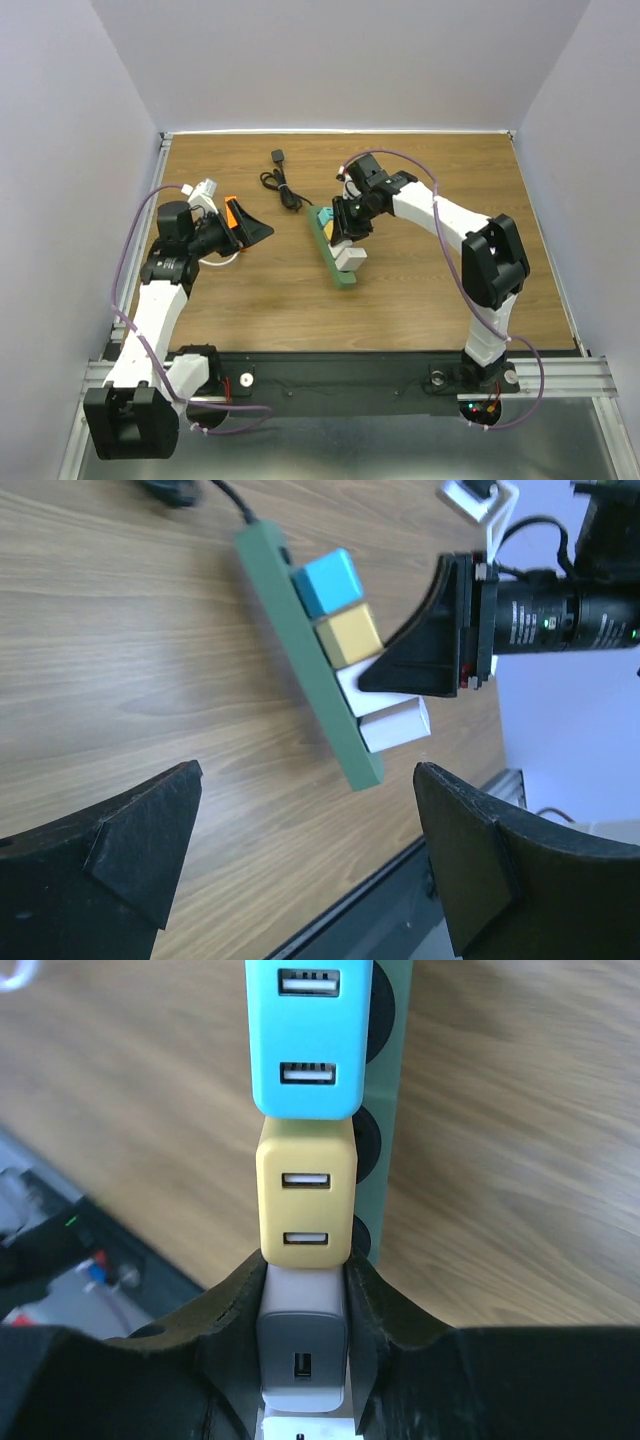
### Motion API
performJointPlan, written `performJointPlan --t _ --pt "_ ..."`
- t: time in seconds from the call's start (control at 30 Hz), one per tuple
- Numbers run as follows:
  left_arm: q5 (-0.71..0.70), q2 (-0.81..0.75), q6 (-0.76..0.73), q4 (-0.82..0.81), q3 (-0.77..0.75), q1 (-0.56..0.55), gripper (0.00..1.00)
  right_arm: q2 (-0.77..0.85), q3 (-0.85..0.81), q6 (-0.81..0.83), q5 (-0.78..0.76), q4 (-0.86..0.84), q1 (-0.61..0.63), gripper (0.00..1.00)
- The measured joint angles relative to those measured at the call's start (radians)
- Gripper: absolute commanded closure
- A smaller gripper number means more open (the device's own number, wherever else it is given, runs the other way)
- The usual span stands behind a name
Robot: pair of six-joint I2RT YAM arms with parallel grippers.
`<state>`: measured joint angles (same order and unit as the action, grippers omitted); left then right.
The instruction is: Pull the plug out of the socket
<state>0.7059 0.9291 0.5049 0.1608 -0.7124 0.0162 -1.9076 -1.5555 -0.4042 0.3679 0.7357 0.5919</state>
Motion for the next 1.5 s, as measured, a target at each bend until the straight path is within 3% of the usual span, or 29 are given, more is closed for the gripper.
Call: performJointPlan --t 0.3,0.73,0.97,1.5 --pt "-0.158 0.1 0.136 -0.102 0.002 -0.132 0.01 0.111 0.106 0.015 0.197 -0.074 0.005 0.99" --pt "-0.392 0.381 0.302 -0.187 -0.084 -0.331 0.01 0.149 0.15 -0.028 0.195 -0.169 0.096 1.0" --pt "-0.505 0.383 0.371 -0.187 -0.1 -0.342 0.01 0.156 0.15 -0.04 0.157 -0.178 0.128 1.0" --pt "-0.572 0.417 0.489 -0.199 -0.1 -0.389 0.01 0.171 0.151 -0.05 0.118 -0.212 0.152 1.0"
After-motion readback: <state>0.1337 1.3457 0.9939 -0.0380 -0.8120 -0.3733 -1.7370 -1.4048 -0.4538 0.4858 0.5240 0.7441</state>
